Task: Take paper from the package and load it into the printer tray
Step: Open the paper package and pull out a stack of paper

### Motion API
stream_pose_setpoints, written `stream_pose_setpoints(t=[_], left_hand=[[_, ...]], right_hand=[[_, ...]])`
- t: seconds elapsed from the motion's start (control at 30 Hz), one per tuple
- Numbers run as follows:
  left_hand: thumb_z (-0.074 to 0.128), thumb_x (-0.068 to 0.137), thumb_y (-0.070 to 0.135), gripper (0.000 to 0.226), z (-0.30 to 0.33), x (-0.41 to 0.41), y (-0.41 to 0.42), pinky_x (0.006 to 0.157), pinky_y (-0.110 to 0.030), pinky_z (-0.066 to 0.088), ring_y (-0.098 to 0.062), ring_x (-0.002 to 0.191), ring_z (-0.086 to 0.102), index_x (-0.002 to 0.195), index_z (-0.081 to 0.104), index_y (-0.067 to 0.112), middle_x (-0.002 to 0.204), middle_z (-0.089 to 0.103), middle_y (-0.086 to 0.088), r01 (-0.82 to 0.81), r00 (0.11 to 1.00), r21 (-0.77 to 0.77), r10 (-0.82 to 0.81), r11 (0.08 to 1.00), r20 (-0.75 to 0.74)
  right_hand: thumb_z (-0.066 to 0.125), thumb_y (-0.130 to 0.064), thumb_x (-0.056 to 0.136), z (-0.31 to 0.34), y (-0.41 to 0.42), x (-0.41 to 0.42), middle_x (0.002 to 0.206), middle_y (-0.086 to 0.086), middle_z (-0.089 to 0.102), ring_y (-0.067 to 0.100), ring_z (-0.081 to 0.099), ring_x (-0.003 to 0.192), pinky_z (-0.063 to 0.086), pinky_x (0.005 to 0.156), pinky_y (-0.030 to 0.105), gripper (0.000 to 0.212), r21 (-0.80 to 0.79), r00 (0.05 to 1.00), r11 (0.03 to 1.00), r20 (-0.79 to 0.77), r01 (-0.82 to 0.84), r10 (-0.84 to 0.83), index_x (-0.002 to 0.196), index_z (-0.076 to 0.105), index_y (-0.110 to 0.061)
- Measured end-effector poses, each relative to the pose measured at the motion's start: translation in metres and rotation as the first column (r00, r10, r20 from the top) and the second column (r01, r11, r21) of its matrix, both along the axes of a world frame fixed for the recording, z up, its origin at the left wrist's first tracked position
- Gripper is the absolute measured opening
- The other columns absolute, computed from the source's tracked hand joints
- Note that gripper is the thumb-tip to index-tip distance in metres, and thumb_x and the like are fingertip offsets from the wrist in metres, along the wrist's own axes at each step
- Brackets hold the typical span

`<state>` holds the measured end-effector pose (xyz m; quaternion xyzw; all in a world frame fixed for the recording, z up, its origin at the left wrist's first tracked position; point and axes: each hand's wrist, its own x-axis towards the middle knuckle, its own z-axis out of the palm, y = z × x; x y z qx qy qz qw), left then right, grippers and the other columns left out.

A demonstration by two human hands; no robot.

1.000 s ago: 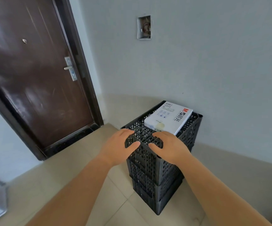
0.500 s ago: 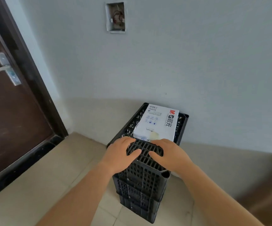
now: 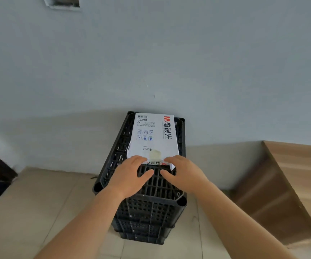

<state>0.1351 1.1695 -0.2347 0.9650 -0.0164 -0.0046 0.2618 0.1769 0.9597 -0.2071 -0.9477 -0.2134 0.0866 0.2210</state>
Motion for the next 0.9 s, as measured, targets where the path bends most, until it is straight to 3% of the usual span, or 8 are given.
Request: stream_pose_setpoints(t=[0.23,0.5,0.6,0.77,0.9], left_hand=[[0.047,0.089,0.059,0.06,0.008,0.042,0.025,0.109,-0.031,0.033,-0.009,0.129,0.04,0.139,0.043,0.027,0.144,0.043,0.011,-0.036,0.999,0.032,0.037,0.999,-0.021],[0.048,0.09,0.055,0.057,-0.01,0.076,0.036,0.11,-0.029,0.031,-0.009,0.131,0.038,0.139,0.043,0.026,0.144,0.043,0.01,-0.009,0.999,0.042,0.01,0.999,-0.037],[0.047,0.091,0.055,0.057,-0.019,0.09,0.04,0.111,-0.028,0.028,-0.008,0.132,0.036,0.14,0.042,0.026,0.146,0.042,0.01,0.003,0.999,0.036,-0.001,0.999,-0.053],[0.049,0.092,0.052,0.055,-0.027,0.109,0.043,0.111,-0.027,0.025,-0.008,0.133,0.035,0.139,0.044,0.024,0.144,0.043,0.008,0.074,0.996,0.003,-0.074,0.997,-0.047],[0.048,0.092,0.052,0.055,-0.032,0.114,0.045,0.112,-0.029,0.025,-0.01,0.134,0.034,0.139,0.044,0.023,0.145,0.043,0.007,0.119,0.991,-0.002,-0.119,0.993,-0.06]], right_hand=[[0.051,-0.052,0.089,-0.023,0.025,0.065,0.139,-0.006,0.051,0.015,0.049,0.125,0.048,0.097,0.037,0.053,0.052,0.999,0.998,-0.023,0.036,-0.035,0.137,0.049,-0.027],[0.052,-0.042,0.092,-0.055,0.048,0.118,0.139,-0.002,0.046,0.019,0.041,0.13,0.045,0.098,0.037,0.052,-0.078,0.994,0.996,-0.104,0.037,-0.046,0.139,0.048,-0.02],[0.052,-0.036,0.092,-0.066,0.056,0.127,0.13,0.002,0.048,0.021,0.041,0.122,0.047,0.095,0.038,0.044,-0.155,0.992,0.988,-0.121,0.025,-0.044,0.13,0.055,-0.016],[0.05,-0.023,0.092,-0.078,0.068,0.133,0.113,0.002,0.053,0.022,0.047,0.111,0.048,0.088,0.035,0.025,-0.154,0.986,0.98,-0.091,0.128,-0.143,0.111,0.062,-0.013],[0.05,-0.019,0.094,-0.083,0.075,0.137,0.111,0.004,0.053,0.023,0.051,0.105,0.05,0.089,0.04,0.023,-0.169,0.97,0.965,-0.104,0.203,-0.222,0.111,0.064,-0.012]])
